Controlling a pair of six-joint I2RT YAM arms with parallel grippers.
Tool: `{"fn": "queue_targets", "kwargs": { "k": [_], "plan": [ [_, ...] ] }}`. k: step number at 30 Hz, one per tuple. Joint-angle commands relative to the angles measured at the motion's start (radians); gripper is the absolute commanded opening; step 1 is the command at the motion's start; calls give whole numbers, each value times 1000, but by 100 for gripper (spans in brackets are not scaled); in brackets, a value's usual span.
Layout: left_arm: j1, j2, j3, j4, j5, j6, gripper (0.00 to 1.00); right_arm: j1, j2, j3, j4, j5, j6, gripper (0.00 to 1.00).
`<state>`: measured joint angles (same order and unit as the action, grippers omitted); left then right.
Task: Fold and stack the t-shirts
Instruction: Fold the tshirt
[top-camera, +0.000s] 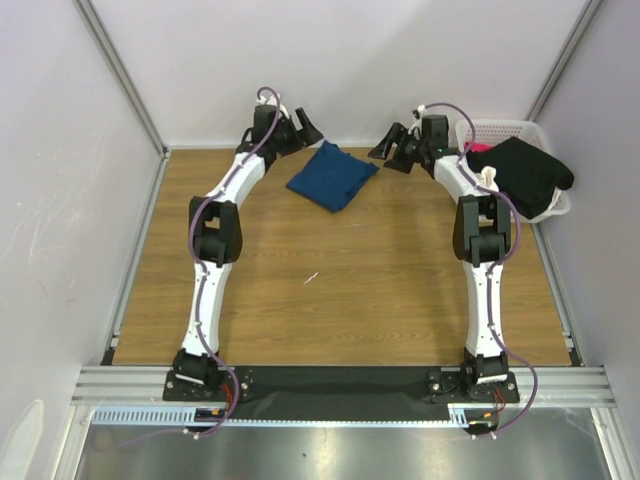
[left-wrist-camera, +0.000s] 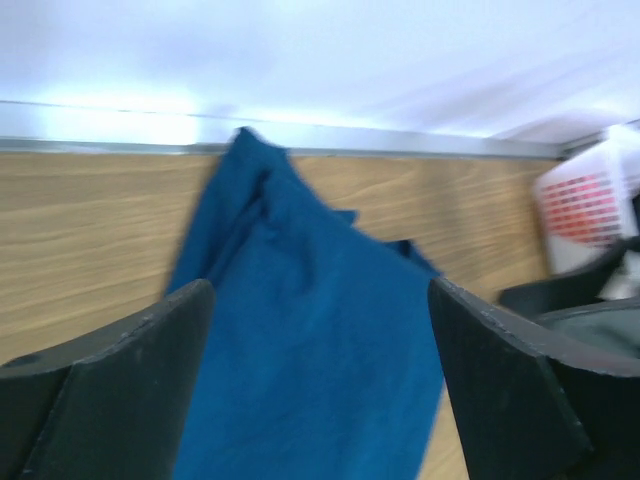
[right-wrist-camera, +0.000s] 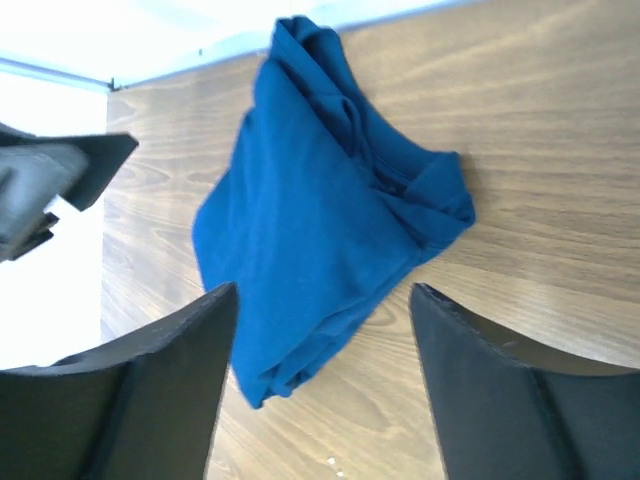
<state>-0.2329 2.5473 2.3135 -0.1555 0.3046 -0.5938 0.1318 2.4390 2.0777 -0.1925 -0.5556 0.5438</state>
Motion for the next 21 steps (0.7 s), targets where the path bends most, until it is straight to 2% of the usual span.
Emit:
{"fn": "queue_targets", "kwargs": {
  "k": [1,2,3,4,5,6,7,8,9,10,11,16,21],
  "plan": [
    [1,-136,11,-119,-78,192,88,15,-113,25,-13,58,-21,73],
    [-2,-151,4,-143,-84,237,82,26,-118,24,-24,40,-21,65],
    [-2,-160,-21,-185,-91,250,74,32,-124,25,-36,40,-18,61],
    [-3,-173,-43,-193,-90,258,49,43,-135,21,-48,51,-13,53],
    [-5,-205,-115,-190,-84,255,41,61,-138,13,-47,46,-15,40],
    [-5,-226,-159,-150,-47,249,25,72,-140,9,-35,37,-16,37],
    [-6,-245,-204,-119,-30,238,17,81,-127,5,-32,39,-19,33],
    [-9,-258,-280,-87,-12,208,11,101,-117,13,-35,57,-24,21],
    [-16,-272,-302,-37,32,195,0,107,-95,33,-48,68,-24,14],
    [-22,-271,-312,-30,39,177,0,112,-49,76,-88,78,-21,4],
    [-28,-263,-312,-30,48,173,0,117,-22,109,-117,101,-18,0],
    [-65,-217,-338,-39,56,152,0,118,46,150,-228,232,-39,0],
    [-66,-211,-443,2,48,94,0,106,81,153,-268,273,-38,0]
  ]
}}
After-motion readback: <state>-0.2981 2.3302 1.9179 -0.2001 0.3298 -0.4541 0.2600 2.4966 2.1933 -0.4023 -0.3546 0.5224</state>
